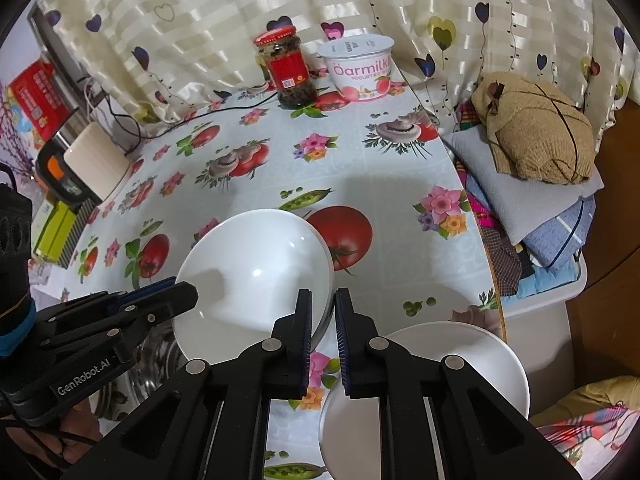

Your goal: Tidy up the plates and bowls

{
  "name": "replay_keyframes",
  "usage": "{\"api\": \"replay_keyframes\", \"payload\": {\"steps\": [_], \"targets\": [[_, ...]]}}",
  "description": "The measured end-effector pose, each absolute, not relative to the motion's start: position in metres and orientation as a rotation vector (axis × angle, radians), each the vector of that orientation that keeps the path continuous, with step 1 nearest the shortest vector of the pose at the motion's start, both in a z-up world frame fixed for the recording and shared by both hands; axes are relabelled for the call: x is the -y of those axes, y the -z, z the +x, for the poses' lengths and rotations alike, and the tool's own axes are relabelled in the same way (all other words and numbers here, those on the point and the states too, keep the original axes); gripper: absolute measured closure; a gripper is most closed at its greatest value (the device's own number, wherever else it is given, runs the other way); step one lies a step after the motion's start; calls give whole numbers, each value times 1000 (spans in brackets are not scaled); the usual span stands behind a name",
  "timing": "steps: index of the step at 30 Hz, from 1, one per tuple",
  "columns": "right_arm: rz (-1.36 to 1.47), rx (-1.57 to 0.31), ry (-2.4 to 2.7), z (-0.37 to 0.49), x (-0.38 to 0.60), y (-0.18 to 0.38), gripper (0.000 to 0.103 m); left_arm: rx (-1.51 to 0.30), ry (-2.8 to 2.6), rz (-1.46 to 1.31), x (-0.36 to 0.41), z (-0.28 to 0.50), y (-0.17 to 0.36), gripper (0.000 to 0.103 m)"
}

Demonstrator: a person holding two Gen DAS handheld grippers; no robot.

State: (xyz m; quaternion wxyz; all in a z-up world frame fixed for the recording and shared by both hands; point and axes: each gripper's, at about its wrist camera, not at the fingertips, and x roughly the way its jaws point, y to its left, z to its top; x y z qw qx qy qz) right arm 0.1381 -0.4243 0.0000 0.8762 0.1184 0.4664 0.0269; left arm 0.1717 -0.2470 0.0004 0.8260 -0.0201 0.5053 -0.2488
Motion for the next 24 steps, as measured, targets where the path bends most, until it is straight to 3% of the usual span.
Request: {"api": "replay_keyframes", "payload": {"steps": [24], "targets": [[200,-900,-75,127,395,-45,91,-999,500,-88,215,156,-39,88]]}}
